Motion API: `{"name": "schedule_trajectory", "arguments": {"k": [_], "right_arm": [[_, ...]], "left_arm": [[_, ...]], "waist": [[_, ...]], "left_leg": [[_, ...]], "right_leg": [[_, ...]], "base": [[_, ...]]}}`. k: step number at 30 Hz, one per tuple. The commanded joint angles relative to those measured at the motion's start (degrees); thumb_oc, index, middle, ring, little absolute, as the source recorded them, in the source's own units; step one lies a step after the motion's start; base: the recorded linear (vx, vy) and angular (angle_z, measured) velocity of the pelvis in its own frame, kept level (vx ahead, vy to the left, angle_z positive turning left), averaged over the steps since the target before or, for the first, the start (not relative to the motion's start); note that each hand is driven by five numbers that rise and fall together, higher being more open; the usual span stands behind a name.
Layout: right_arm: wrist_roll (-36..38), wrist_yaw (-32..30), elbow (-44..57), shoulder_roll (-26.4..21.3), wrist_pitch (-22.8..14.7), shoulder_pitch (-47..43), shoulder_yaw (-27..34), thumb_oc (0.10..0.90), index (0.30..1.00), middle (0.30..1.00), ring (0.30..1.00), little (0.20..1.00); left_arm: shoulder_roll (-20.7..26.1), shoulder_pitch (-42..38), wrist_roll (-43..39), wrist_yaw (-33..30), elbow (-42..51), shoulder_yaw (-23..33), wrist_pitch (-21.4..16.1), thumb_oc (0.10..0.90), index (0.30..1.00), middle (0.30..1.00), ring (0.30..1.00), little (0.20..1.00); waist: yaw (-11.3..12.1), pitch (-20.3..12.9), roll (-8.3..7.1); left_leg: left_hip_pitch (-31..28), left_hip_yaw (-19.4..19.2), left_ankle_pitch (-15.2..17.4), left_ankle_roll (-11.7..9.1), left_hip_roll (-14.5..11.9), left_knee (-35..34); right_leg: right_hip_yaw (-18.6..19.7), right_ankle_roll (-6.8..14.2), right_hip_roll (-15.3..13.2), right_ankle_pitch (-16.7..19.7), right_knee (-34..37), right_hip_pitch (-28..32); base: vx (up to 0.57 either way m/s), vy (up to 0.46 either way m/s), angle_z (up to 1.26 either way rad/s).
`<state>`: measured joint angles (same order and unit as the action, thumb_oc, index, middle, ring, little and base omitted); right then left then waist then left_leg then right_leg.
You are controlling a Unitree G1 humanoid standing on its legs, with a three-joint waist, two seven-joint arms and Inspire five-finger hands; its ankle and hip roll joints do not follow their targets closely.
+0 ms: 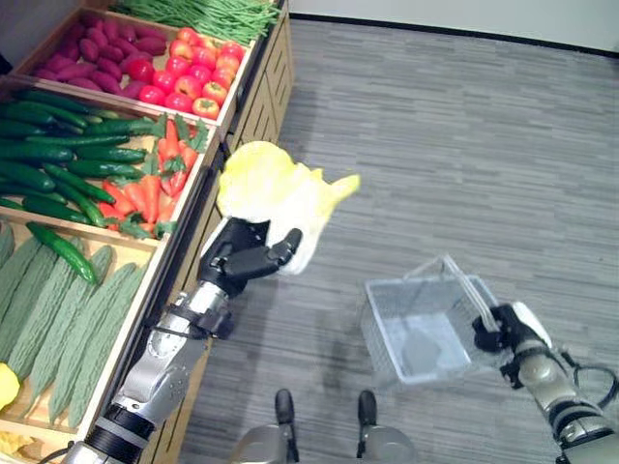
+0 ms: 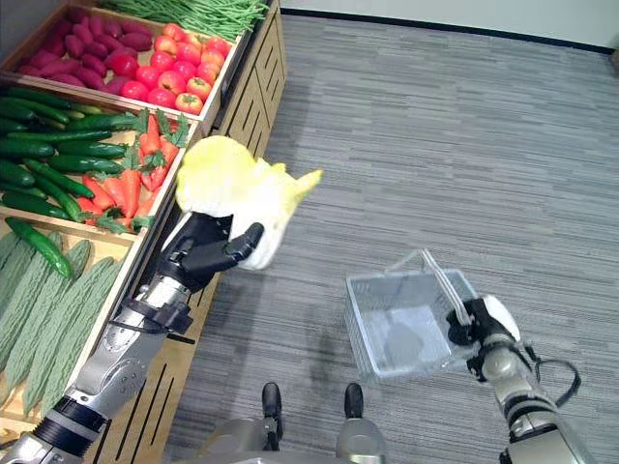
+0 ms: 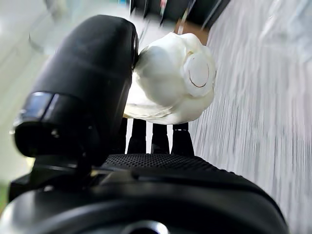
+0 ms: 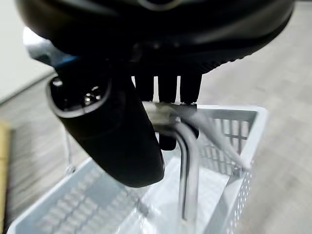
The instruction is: Get the vegetables into the basket
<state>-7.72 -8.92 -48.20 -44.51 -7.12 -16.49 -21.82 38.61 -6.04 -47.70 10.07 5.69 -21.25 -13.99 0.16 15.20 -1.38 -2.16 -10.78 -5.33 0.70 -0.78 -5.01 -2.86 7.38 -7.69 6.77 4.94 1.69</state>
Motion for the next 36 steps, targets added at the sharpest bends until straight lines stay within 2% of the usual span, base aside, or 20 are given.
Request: {"name": "schedule_trajectory", "arguments": {"k": [1,3,5,11,13,21,23,29,30,31,32,36], "right_arm": [[-10.3,-2.3,2.1,-6.4,-4.9,-9.7,-4.9,0.400,0.300,0.300,0.300,0.300],[-11.3,-2.5,3.3,-6.6,-4.8,-10.9,-5.9,0.400,0.300,0.300,0.300,0.300],[-12.9,-4.1,4.6,-5.5,-4.3,-15.8,-7.9,0.400,0.300,0.300,0.300,0.300],[-12.2,-5.6,4.6,-2.8,-4.0,-20.7,-9.3,0.400,0.300,0.300,0.300,0.300],[-10.9,-5.3,3.6,-1.3,-3.9,-23.1,-10.4,0.400,0.300,0.300,0.300,0.300],[-8.9,-5.5,2.7,2.2,-3.3,-26.9,-11.8,0.400,0.300,0.300,0.300,0.300],[-4.9,-6.2,2.8,4.9,-3.5,-29.1,-10.7,0.400,0.300,0.300,0.300,0.300],[0.1,-6.3,7.4,7.2,-4.4,-28.6,-8.2,0.400,0.300,0.300,0.300,0.300],[3.6,-6.0,10.5,8.6,-5.2,-27.6,-7.0,0.400,0.300,0.300,0.300,0.300],[3.6,-6.0,10.6,8.6,-5.2,-27.5,-6.9,0.400,0.300,0.300,0.300,0.300],[5.7,-5.5,13.9,9.5,-6.1,-26.4,-6.6,0.400,0.300,0.300,0.300,0.300],[6.3,-4.9,16.5,9.3,-6.4,-25.7,-6.4,0.400,0.300,0.300,0.300,0.300]], "left_arm": [[0.0,-5.9,1.8,2.7,6.4,-0.7,-4.8,0.400,0.300,0.300,0.300,0.300],[0.4,-6.7,2.2,2.6,6.8,-1.4,-4.8,0.400,0.300,0.300,0.300,0.300],[2.0,-10.8,3.6,2.8,7.9,-5.0,-4.5,0.400,0.300,0.300,0.300,0.300],[3.0,-16.7,7.5,2.3,8.6,-9.1,-5.4,0.400,0.300,0.300,0.300,0.300],[2.4,-19.1,9.9,1.5,8.2,-11.5,-5.4,0.400,0.300,0.300,0.300,0.300],[1.1,-23.1,13.5,0.6,8.5,-15.2,-5.6,0.400,0.300,0.300,0.300,0.300],[0.4,-24.4,14.4,0.8,9.0,-17.3,-5.6,0.400,0.300,0.300,0.300,0.300],[1.2,-24.6,17.5,1.3,7.1,-19.6,-5.1,0.400,0.300,0.300,0.300,0.300],[3.0,-26.1,22.9,0.8,5.8,-22.0,-5.7,0.400,0.300,0.300,0.300,0.300],[3.0,-26.2,23.0,0.7,5.7,-22.1,-5.7,0.400,0.300,0.300,0.300,0.300],[4.1,-27.3,27.7,-0.2,4.1,-23.7,-6.5,0.400,0.300,0.300,0.300,0.300],[3.4,-26.7,30.3,-1.2,1.1,-24.5,-6.5,0.400,0.300,0.300,0.300,0.300]], "waist": [[1.2,-7.0,-2.42],[1.2,-7.2,-2.38],[0.8,-7.7,-1.92],[0.8,-8.3,-1.51],[0.7,-8.6,-1.38],[0.3,-8.8,-1.01],[0.1,-8.8,-0.62],[-0.2,-8.5,-0.31],[-0.6,-8.6,-0.10],[-0.5,-8.6,-0.16],[-0.8,-8.7,-0.22],[-1.0,-8.8,-0.37]], "left_leg": [[-1.3,0.1,2.4,-5.6,-3.3,0.1],[-1.3,0.0,2.4,-5.6,-3.4,0.0],[-1.4,-0.1,2.4,-5.8,-3.7,0.0],[-1.8,-0.3,2.7,-5.9,-3.7,0.0],[-2.1,-0.7,2.8,-6.0,-3.8,0.0],[-2.4,-1.1,3.1,-6.0,-3.9,0.0],[-2.5,-1.4,3.2,-6.0,-3.9,0.0],[-2.6,-1.8,3.2,-5.9,-4.0,0.0],[-2.7,-2.0,3.3,-6.0,-4.1,0.0],[-2.7,-2.0,3.3,-6.0,-4.1,0.0],[-2.9,-2.2,3.5,-6.0,-4.1,0.0],[-3.0,-2.4,3.5,-6.0,-4.1,0.0]], "right_leg": [[-1.4,4.4,-3.7,1.6,-2.4,-4.0],[-1.4,4.5,-3.7,1.7,-2.0,-3.9],[-1.7,4.6,-3.7,2.0,-1.3,-3.6],[-1.7,4.8,-3.8,2.4,-0.5,-3.1],[-1.5,4.7,-3.7,2.4,-0.3,-3.0],[-1.1,4.8,-3.7,2.4,-0.1,-2.8],[-0.8,4.8,-3.8,2.5,-0.1,-2.9],[-0.5,4.8,-3.7,2.5,-0.1,-3.1],[-0.5,4.8,-3.6,2.4,-0.2,-3.2],[-0.5,4.8,-3.6,2.4,-0.2,-3.2],[-0.3,4.9,-3.6,2.4,-0.2,-3.3],[-0.2,4.8,-3.5,2.3,-0.3,-3.3]], "base": [[0.01,-0.013,-0.19],[0.00,-0.008,-0.10],[0.00,-0.007,-0.02],[0.00,0.000,0.00],[0.02,-0.002,-0.05],[0.00,0.000,-0.01],[0.01,0.001,-0.12],[0.01,0.004,-0.06],[0.00,0.000,0.00],[0.04,-0.004,-0.04],[0.02,-0.004,-0.05],[0.03,-0.005,-0.06]]}}
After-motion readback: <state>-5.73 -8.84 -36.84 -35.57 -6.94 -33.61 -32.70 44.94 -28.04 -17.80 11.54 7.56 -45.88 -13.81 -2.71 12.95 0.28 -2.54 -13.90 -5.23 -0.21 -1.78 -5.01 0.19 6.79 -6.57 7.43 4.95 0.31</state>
